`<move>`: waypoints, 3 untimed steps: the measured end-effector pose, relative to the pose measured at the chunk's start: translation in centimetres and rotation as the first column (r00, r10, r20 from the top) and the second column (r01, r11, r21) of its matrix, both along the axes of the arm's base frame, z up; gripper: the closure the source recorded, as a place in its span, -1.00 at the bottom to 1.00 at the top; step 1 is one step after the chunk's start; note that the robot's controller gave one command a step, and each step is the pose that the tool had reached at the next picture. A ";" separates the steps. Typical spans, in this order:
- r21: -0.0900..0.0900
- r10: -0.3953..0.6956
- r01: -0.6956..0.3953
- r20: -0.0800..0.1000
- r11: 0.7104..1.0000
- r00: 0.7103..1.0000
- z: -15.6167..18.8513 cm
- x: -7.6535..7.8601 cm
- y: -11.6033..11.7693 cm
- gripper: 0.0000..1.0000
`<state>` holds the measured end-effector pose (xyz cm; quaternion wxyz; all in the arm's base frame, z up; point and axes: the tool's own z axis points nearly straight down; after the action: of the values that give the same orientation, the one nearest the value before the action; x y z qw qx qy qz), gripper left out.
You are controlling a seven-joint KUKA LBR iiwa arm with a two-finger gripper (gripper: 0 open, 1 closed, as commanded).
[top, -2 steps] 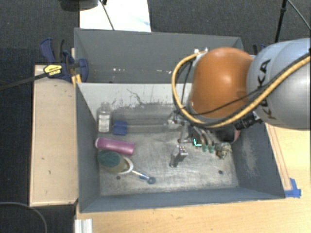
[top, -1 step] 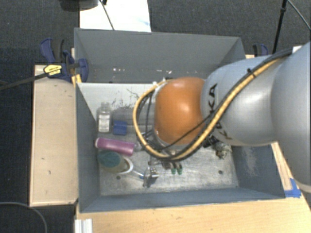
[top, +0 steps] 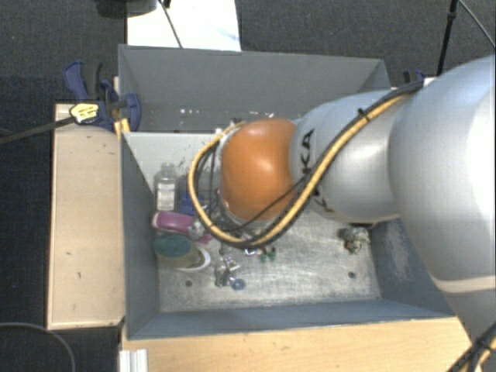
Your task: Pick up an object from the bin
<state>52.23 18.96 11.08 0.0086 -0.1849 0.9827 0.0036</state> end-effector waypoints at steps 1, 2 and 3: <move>-0.008 -0.028 0.028 -0.017 1.000 0.999 -4.1 2.2 -0.9 -1.00; -0.007 0.145 -0.145 -0.005 0.989 0.989 7.4 2.5 1.6 -1.00; -0.013 0.587 -0.587 -0.004 0.809 0.809 -2.4 2.4 2.5 -1.00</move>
Offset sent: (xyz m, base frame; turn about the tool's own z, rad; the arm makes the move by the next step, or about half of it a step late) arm 0.0218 -0.0099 -0.0408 0.0263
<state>54.64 21.45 8.64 0.0059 -0.4793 0.8777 -0.0007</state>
